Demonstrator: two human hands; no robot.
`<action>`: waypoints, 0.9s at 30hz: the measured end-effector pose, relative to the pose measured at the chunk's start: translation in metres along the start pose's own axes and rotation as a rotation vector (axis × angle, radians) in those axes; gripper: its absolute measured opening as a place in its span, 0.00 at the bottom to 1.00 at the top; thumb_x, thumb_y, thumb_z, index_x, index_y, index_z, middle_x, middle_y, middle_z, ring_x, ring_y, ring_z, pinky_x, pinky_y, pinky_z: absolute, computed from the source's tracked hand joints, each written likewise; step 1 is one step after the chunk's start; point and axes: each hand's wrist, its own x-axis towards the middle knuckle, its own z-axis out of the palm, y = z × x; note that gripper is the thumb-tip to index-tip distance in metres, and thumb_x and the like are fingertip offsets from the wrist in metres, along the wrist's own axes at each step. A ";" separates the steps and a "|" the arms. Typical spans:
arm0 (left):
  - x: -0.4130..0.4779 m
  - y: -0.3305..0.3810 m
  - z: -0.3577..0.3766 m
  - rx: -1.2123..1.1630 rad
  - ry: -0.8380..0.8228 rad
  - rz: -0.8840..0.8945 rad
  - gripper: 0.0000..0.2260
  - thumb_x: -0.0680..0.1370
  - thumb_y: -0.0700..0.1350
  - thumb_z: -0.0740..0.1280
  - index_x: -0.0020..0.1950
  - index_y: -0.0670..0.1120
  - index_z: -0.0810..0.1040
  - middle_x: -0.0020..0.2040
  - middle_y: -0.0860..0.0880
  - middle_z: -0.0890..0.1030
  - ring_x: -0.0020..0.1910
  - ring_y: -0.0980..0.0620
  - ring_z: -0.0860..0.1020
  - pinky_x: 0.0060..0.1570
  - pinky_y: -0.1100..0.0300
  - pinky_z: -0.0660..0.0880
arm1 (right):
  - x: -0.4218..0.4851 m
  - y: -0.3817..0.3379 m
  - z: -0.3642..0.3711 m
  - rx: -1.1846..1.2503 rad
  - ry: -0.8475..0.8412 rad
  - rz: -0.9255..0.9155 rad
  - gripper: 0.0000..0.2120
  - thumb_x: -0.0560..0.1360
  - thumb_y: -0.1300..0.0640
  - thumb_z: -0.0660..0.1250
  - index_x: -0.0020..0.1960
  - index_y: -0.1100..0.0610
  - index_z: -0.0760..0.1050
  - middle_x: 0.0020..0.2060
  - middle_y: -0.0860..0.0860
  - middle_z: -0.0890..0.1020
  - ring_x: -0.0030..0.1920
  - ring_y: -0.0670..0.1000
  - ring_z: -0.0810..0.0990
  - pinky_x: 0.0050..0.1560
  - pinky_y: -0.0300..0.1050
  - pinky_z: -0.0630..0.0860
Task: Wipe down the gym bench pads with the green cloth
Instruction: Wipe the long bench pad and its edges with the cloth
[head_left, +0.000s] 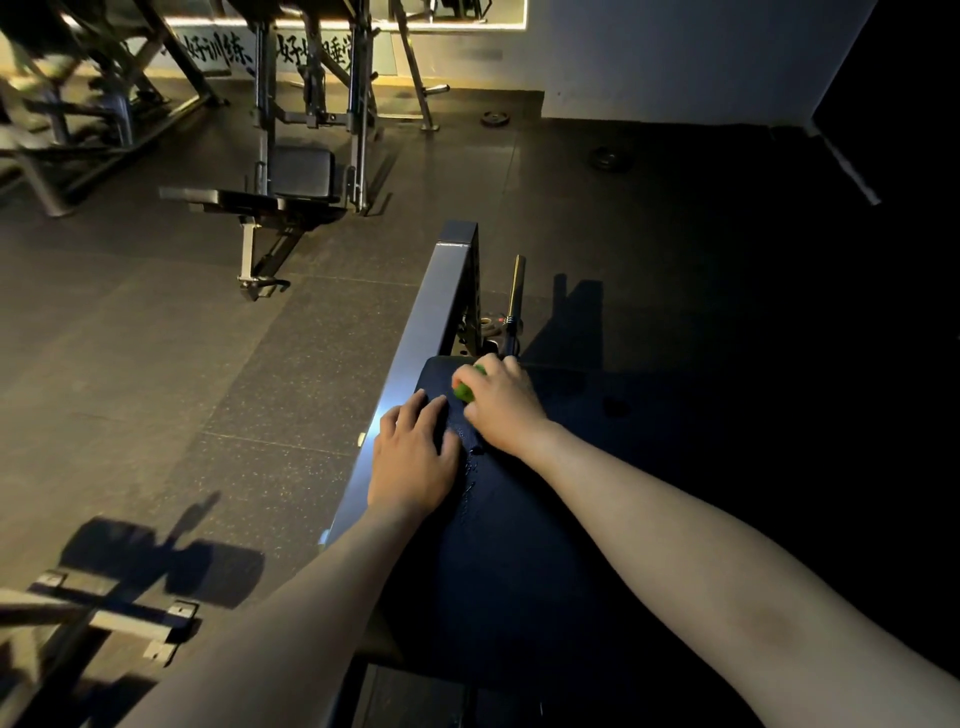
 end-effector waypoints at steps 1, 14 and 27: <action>0.000 -0.001 0.000 -0.001 -0.001 0.001 0.23 0.80 0.54 0.58 0.75 0.52 0.70 0.77 0.48 0.67 0.73 0.44 0.62 0.74 0.50 0.58 | -0.004 0.007 -0.003 0.015 0.017 0.034 0.12 0.74 0.61 0.63 0.56 0.51 0.74 0.58 0.53 0.73 0.57 0.58 0.68 0.57 0.50 0.65; -0.026 -0.002 -0.002 0.007 0.007 0.032 0.23 0.82 0.53 0.56 0.76 0.49 0.70 0.78 0.46 0.66 0.76 0.44 0.61 0.76 0.51 0.57 | -0.032 0.031 -0.016 0.028 0.095 0.297 0.13 0.78 0.60 0.60 0.62 0.55 0.74 0.61 0.57 0.72 0.59 0.61 0.71 0.59 0.51 0.67; -0.041 -0.002 -0.007 -0.019 0.035 -0.043 0.23 0.81 0.53 0.63 0.75 0.46 0.69 0.76 0.47 0.67 0.74 0.44 0.62 0.75 0.53 0.56 | -0.018 0.003 -0.016 0.171 0.096 -0.053 0.21 0.72 0.67 0.62 0.63 0.53 0.74 0.60 0.55 0.73 0.57 0.59 0.72 0.57 0.50 0.69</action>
